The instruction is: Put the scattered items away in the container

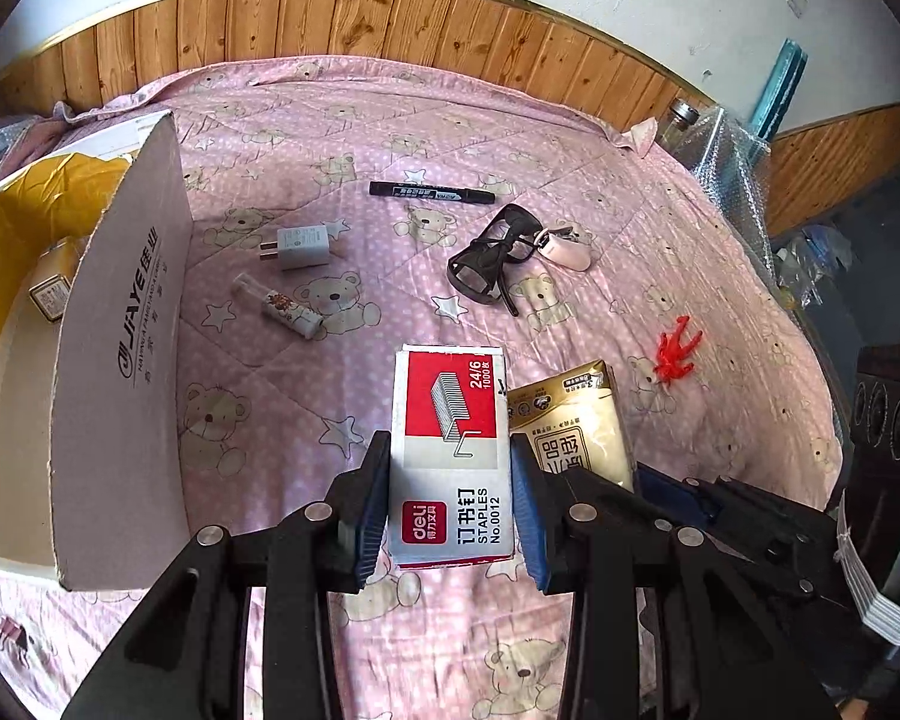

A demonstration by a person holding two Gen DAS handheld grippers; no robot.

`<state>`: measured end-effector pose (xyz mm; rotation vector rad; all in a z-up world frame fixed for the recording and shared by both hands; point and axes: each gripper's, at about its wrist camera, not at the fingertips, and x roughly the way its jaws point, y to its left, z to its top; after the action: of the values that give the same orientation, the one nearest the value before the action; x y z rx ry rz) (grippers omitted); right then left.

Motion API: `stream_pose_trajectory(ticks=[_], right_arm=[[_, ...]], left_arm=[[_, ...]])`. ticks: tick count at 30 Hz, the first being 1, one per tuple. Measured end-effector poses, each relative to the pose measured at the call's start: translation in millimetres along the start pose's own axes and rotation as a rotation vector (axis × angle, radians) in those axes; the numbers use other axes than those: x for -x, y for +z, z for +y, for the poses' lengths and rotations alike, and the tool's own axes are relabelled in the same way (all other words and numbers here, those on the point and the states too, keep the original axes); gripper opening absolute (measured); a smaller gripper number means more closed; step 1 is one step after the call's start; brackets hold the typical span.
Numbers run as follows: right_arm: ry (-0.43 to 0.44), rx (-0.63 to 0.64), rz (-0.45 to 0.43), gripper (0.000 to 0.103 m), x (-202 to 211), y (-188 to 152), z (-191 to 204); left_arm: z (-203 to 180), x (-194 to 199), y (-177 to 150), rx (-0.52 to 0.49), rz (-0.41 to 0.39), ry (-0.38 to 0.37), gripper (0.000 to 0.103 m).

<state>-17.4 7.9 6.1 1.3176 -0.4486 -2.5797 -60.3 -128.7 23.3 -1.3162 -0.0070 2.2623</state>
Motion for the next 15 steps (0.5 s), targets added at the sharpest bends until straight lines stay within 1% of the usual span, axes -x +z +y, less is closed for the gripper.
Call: stream_pose_trajectory(ticks=[5,15], right_arm=[[0.008,-0.005,-0.014,0.024,4.4,-2.7,4.9],[0.004,0.037,-0.026,0.024,16.0,-9.3,19.1]], left_arm=[[-0.6,12.3,-3.1,0.002,-0.013,-0.006,0.039],[2.8,31.6,-7.1,0.036,-0.049,-0.04,0.039]])
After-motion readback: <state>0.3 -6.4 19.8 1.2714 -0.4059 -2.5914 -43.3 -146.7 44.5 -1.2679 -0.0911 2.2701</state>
